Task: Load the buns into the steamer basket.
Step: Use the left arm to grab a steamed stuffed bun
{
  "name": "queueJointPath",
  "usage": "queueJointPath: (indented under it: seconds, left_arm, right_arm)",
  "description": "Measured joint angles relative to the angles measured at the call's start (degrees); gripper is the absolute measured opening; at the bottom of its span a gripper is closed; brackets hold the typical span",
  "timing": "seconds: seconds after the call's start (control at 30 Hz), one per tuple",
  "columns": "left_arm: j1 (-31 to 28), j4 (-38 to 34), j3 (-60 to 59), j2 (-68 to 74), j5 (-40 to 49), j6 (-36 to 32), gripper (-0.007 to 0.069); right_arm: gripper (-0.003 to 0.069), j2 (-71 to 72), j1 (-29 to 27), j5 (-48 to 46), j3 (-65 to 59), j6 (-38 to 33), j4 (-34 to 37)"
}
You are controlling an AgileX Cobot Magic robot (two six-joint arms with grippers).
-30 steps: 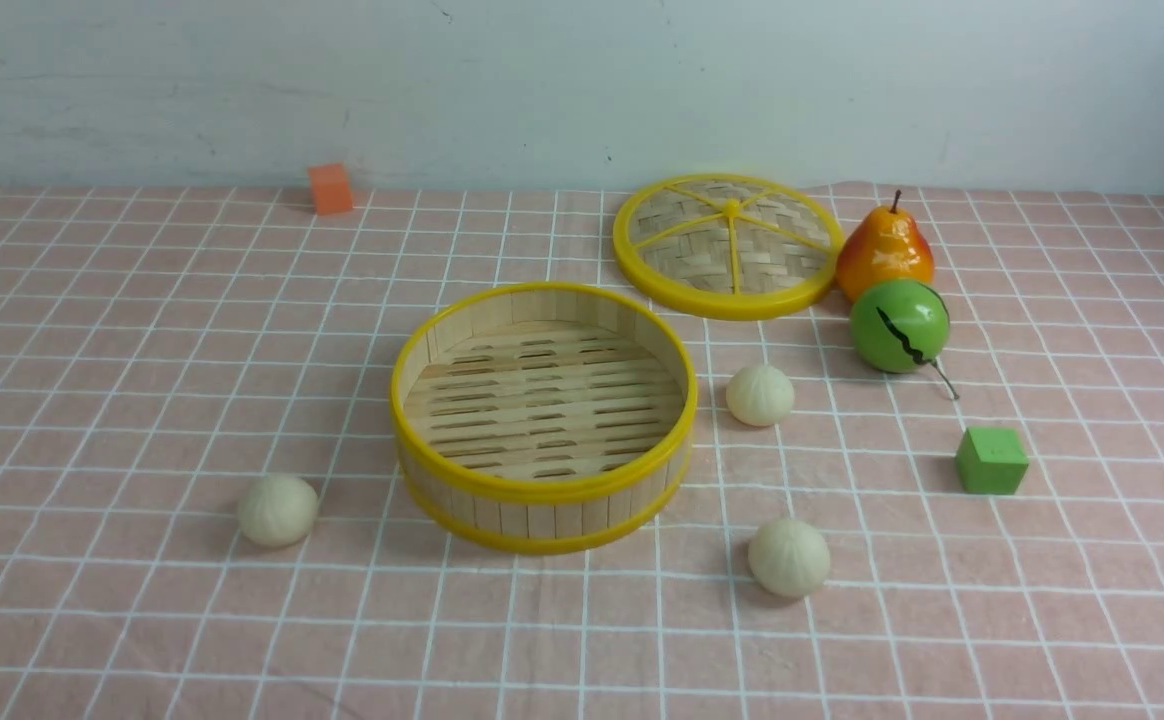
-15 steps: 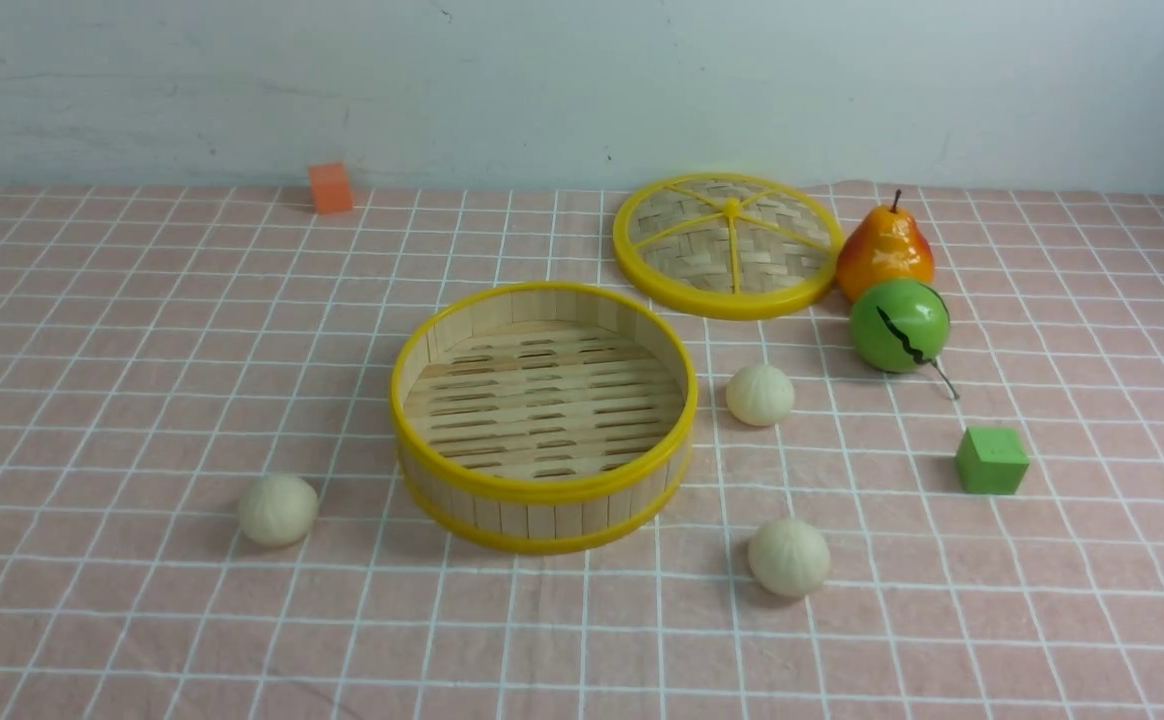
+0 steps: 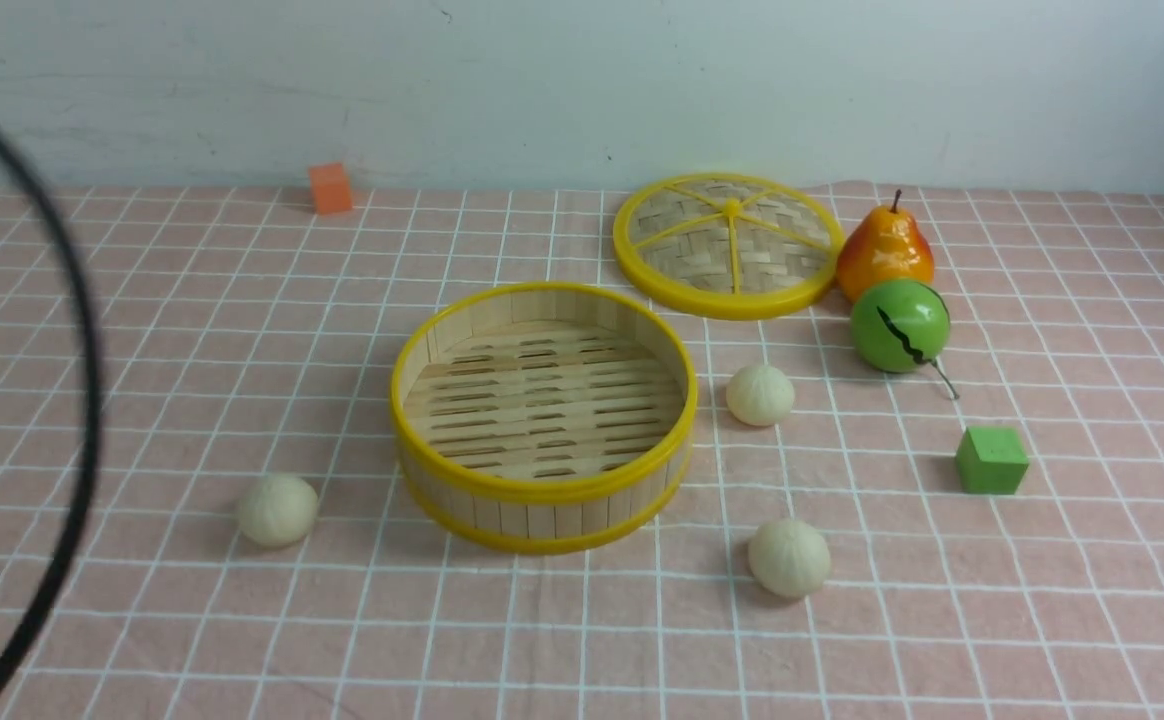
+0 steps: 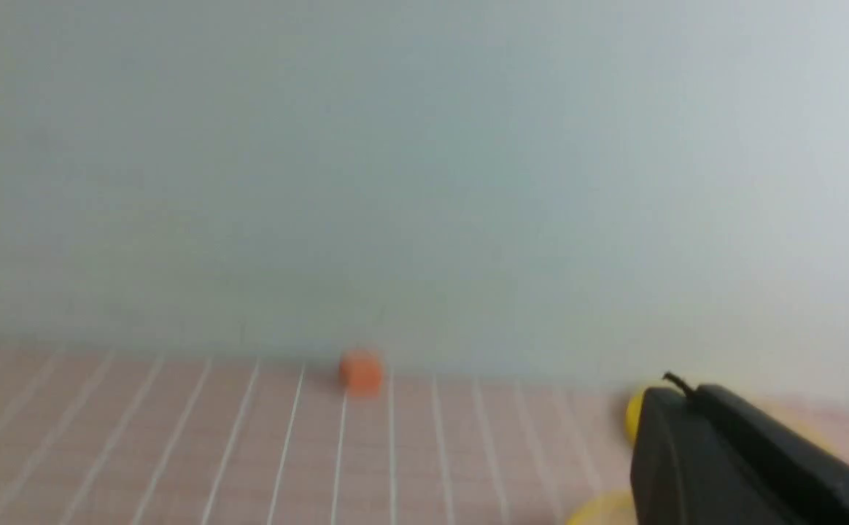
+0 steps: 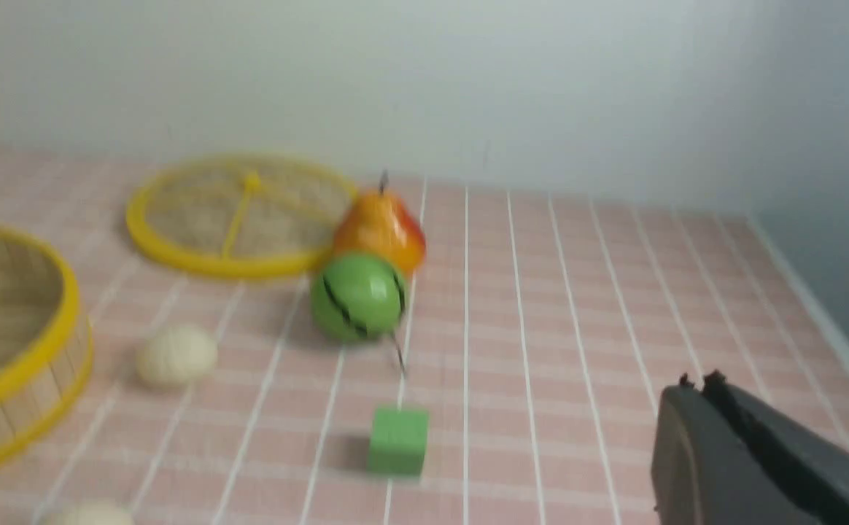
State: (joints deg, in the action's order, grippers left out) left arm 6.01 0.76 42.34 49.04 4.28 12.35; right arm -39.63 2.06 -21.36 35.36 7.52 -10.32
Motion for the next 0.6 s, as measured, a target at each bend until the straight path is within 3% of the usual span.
queueJointPath:
  seconds: [0.03, 0.07, 0.13, 0.23, 0.43, 0.6]
  left_arm:
    - [0.0, -1.58, 3.26, 6.44, 9.28, -0.1, -0.0014]
    - [0.0, -1.86, 3.64, 7.22, 10.46, -0.17, -0.0014]
    - [0.0, -5.67, 8.55, 17.11, 24.72, -2.98, -0.0014]
    - [0.0, -9.39, 12.53, 24.48, 32.58, -5.65, -0.0014]
    - [1.82, -11.36, 17.95, 34.71, 35.66, -5.96, -0.0014]
    - [3.85, -5.36, 19.71, 39.04, 31.38, -1.56, 0.001]
  right_arm:
    - [-0.0004, -4.75, 1.13, -5.27, 2.38, -0.06, 0.37]
    - [-0.0004, -4.75, 1.28, -6.03, 2.67, -0.17, 0.46]
    - [-0.0003, -13.3, 4.05, -16.31, 5.59, -2.23, 2.6]
    - [-0.0003, -19.48, 7.26, -19.98, 6.17, -5.73, 5.77]
    - [-0.0003, -28.5, 11.69, -18.72, 6.68, -12.66, 9.99]
    - [0.0, -32.07, 12.06, -18.62, 9.18, -13.48, 13.01]
